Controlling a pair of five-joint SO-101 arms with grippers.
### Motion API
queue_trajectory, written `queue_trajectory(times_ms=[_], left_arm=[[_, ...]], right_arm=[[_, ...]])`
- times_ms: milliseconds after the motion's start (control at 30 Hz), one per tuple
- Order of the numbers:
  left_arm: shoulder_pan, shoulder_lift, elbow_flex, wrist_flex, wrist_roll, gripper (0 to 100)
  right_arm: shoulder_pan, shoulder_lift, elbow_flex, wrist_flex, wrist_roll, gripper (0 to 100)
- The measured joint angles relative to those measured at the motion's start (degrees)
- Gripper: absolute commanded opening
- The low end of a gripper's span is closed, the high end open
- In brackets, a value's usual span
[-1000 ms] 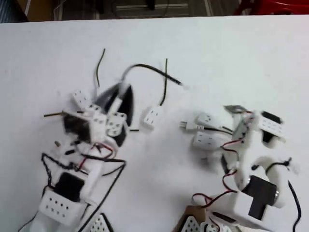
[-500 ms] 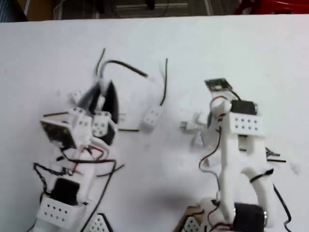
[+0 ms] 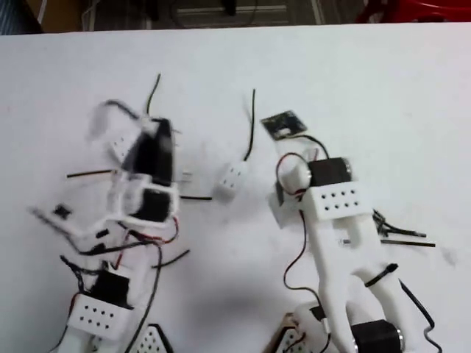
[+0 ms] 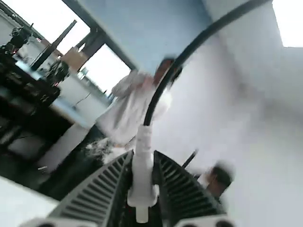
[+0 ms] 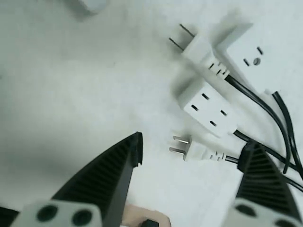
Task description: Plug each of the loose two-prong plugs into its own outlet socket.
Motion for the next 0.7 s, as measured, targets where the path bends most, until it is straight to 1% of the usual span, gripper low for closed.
queue_trajectory(times_ms=[100, 267, 333, 467, 700], left_arm=[[-1.1, 0.0, 1.4, -4.9, 10.5, 2], [-1.8, 0.0, 1.5, -6.4, 26.1, 3], [-2.4, 0.0, 1.5, -6.5, 30.4, 3], [-2.7, 0.0, 1.5, -6.5, 33.3, 3], [-2.7, 0.0, 1.5, -6.5, 33.8, 3]], right_arm=[[-2.5, -0.1, -3.6, 0.0, -3.0, 23.4], [-8.3, -0.1, -10.4, 0.0, -4.3, 6.2], [-11.5, -0.1, -13.0, 0.0, -4.3, 1.4], [-16.7, -0.1, -17.8, 0.0, -4.7, 3.0], [-22.7, -0.1, -27.3, -2.8, -4.8, 2.6]])
